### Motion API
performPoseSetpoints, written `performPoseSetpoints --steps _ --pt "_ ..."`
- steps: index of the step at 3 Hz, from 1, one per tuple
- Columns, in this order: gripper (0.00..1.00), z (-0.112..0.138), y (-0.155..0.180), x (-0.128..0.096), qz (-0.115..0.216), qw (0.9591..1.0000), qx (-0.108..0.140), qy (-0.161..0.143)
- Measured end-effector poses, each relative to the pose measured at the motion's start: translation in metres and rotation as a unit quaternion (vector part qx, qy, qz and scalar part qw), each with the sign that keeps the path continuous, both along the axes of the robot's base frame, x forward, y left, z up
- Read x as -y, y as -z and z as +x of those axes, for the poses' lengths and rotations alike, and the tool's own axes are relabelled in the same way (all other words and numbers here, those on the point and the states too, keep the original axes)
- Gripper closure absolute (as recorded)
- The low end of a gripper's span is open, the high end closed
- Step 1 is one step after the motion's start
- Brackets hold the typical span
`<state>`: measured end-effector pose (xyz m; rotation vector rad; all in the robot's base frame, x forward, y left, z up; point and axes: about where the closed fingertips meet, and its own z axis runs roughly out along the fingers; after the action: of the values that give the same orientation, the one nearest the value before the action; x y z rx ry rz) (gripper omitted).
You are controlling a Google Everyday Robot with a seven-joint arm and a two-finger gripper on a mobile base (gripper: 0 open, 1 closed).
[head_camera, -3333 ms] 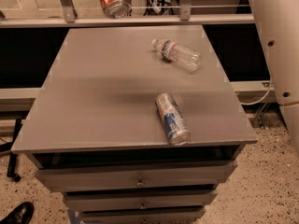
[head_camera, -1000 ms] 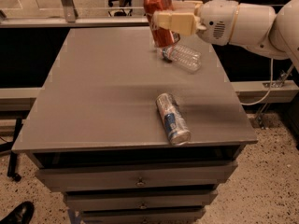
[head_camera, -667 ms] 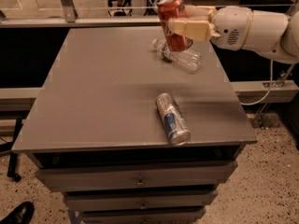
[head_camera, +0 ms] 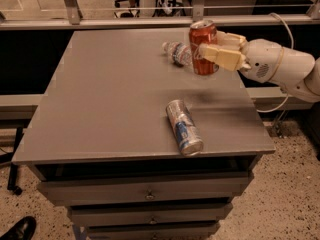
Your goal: Place coke can upright
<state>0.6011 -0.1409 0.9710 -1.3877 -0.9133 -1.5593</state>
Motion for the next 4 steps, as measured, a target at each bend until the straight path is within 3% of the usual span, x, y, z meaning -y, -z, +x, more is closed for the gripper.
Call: performPoseSetpoints --steps 4 --pt "1.00 0.001 0.059 0.056 0.031 0.9995 -0.002 -0.008"
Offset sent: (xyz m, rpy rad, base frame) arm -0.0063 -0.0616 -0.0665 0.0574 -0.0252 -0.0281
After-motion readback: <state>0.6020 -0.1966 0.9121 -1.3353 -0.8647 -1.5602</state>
